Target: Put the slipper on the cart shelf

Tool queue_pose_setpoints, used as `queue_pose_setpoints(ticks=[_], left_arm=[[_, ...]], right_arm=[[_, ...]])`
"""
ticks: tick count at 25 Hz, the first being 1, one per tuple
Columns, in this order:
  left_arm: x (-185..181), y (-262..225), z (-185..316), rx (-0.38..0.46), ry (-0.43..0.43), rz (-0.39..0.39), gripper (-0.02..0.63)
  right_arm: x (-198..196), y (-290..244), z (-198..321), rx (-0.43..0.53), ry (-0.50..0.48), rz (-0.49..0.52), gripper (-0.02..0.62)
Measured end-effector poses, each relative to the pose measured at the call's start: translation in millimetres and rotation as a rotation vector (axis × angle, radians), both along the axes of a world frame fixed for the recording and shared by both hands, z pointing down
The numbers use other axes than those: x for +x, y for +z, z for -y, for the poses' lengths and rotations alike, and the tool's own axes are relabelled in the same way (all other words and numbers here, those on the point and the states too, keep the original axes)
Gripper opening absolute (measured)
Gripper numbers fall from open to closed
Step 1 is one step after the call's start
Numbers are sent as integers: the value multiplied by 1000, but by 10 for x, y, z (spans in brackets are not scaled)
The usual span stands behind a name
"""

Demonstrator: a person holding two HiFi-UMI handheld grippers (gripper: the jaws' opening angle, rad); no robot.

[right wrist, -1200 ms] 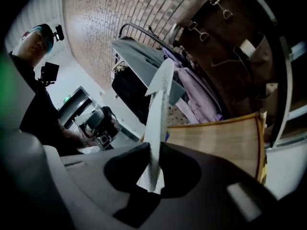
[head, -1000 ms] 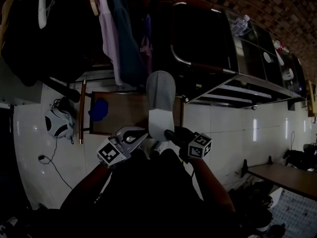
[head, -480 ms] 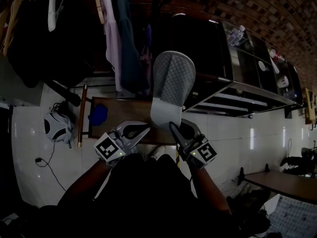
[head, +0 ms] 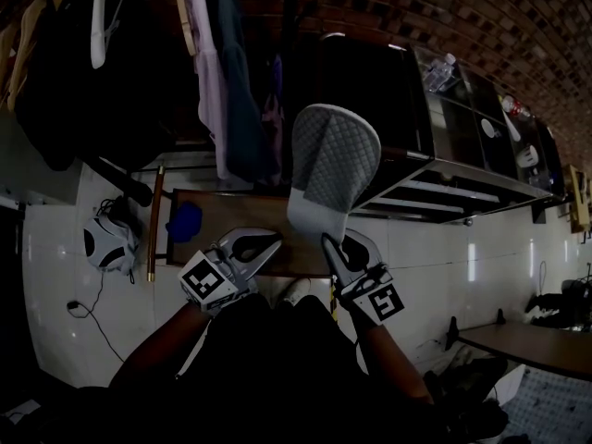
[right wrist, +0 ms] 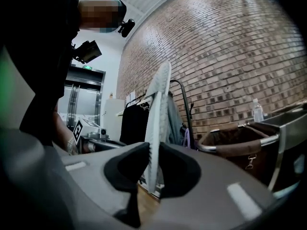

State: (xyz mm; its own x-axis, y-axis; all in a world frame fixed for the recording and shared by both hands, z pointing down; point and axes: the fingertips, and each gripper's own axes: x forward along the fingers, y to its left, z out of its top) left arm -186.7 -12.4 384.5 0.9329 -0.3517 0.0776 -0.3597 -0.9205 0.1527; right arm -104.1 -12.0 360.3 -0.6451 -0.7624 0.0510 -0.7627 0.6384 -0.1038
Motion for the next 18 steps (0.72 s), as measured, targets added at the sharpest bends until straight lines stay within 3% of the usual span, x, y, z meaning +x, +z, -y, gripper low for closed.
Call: queue_pose_setpoints(ticks=[6,11,18], left_arm=[[20,0,-9,-37,15,-3,3],[8,121,-27,10,30,44,3],[-75,114,12,3,3,19,5]], right_arm=[[7,55,10,-18,8,5,61],[-5,74,10,-22,15,5,61],[-26,118,-28,-34,29,0,62]])
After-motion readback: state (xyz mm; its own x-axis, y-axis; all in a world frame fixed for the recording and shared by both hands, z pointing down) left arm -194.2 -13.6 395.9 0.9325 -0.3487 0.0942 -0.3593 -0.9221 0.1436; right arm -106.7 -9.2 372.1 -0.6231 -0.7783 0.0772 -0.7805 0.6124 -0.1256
